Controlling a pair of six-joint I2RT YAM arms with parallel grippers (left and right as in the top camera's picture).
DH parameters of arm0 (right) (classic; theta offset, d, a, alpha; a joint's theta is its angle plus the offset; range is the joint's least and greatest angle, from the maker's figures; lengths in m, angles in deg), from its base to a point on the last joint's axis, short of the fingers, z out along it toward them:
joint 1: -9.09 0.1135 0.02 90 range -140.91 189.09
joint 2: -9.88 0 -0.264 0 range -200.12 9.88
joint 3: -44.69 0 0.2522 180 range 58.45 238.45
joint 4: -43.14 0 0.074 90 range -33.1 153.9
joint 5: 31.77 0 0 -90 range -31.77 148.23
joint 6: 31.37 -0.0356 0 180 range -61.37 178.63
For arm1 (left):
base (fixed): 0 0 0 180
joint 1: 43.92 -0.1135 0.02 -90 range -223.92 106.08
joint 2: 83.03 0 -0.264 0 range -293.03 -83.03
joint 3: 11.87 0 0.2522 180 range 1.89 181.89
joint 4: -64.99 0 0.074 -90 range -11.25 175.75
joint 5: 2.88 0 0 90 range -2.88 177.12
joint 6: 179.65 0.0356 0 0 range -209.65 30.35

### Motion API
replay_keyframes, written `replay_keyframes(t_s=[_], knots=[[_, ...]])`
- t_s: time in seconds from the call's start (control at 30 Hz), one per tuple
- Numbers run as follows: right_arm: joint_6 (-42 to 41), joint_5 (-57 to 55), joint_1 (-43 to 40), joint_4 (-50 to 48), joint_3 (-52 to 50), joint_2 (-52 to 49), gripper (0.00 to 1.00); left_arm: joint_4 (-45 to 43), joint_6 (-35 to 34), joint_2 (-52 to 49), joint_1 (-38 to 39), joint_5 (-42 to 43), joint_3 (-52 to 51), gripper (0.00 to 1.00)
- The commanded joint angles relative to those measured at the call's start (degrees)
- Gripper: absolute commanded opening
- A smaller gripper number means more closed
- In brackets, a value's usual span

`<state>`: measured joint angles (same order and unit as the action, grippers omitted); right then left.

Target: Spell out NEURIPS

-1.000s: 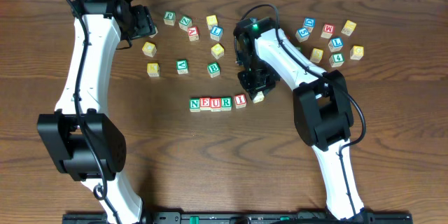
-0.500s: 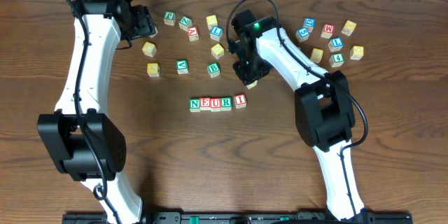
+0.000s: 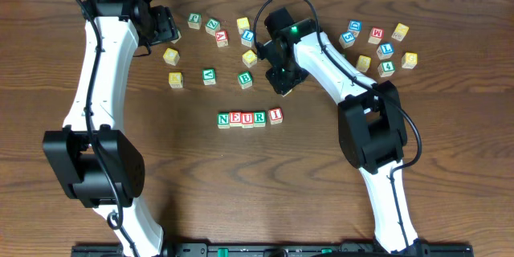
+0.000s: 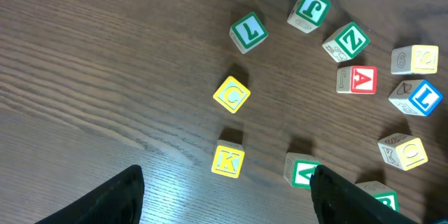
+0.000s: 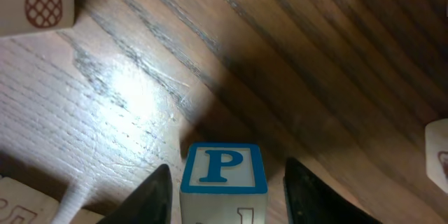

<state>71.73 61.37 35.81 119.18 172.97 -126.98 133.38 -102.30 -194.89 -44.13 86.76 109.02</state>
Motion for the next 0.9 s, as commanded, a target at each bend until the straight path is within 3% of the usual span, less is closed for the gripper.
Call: replay_keyframes(t_s=[0.0, 0.33, 0.4, 0.5, 0.57, 0.67, 0.87], knots=[[-0.3, -0.2, 0.1, 0.3, 0.6, 0.6, 0.50, 0.1, 0.1, 0.2, 0.2, -0.4, -1.0, 0.75], [-10.0, -0.2, -0.3, 7.3, 11.3, 0.6, 0.56, 0.2, 0.1, 0.2, 0.2, -0.4, -1.0, 0.75], [-14.6, -0.2, -0.5, 8.6, 12.3, 0.6, 0.50, 0.2, 0.1, 0.2, 0.2, -0.4, -1.0, 0.75], [-25.8, 0.7, -0.9, 11.3, 12.2, 0.6, 0.27, 0.2, 0.1, 0.2, 0.2, -0.4, -1.0, 0.75], [-29.4, 3.9, -0.9, 12.5, 11.4, 0.6, 0.17, 0.2, 0.1, 0.2, 0.2, -0.4, -1.0, 0.75], [-28.9, 8.6, 0.1, 12.7, 9.8, 0.6, 0.14, 0.1, 0.1, 0.2, 0.2, -0.4, -1.0, 0.75], [-28.1, 6.9, 3.0, 11.2, 5.5, 0.5, 0.11, 0.2, 0.1, 0.2, 0.2, -0.4, -1.0, 0.75]])
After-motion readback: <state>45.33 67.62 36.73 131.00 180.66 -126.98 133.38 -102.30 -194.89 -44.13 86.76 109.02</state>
